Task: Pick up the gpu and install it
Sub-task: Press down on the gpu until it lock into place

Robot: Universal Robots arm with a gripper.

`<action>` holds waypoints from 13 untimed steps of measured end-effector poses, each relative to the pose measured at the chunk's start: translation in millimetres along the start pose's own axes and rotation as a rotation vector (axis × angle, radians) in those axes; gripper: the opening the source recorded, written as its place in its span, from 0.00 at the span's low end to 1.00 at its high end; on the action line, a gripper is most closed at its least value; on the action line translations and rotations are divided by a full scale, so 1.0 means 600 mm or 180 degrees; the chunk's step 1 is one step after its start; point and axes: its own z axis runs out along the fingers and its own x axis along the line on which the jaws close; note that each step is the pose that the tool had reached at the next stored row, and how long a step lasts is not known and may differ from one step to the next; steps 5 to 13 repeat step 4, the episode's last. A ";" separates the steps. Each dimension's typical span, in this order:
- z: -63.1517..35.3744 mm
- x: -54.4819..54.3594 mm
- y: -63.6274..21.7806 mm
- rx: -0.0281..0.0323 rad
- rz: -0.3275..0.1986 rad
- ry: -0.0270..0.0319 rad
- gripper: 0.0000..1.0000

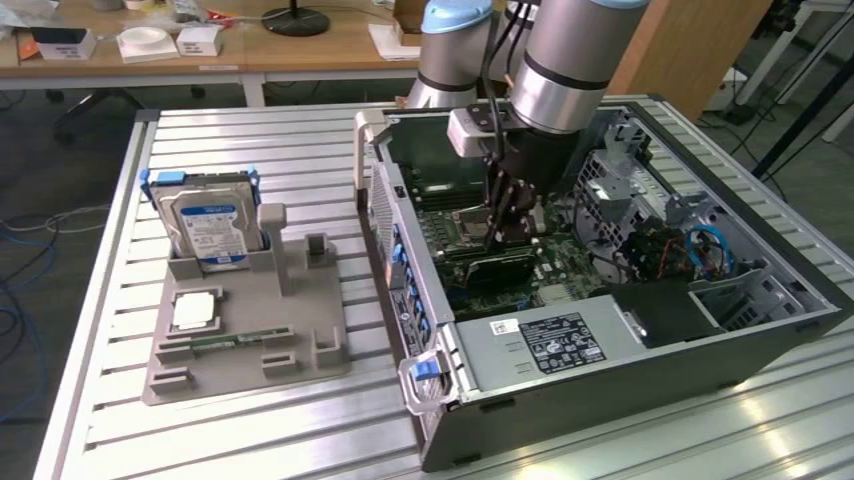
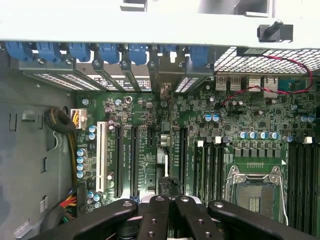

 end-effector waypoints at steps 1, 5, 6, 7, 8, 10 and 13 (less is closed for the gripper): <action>0.000 0.000 0.000 0.0000 0.0000 0.0000 0.11; 0.000 0.000 0.000 0.0000 0.0000 0.0000 0.11; 0.000 0.000 0.000 0.0000 0.0000 0.0000 0.11; 0.000 0.000 0.000 0.0000 0.0000 0.0000 0.11; 0.000 0.000 0.000 0.0000 0.0000 0.0000 0.11; 0.000 0.000 0.000 0.0000 0.0000 0.0000 0.11; 0.000 0.000 0.000 0.0000 0.0000 0.0000 0.11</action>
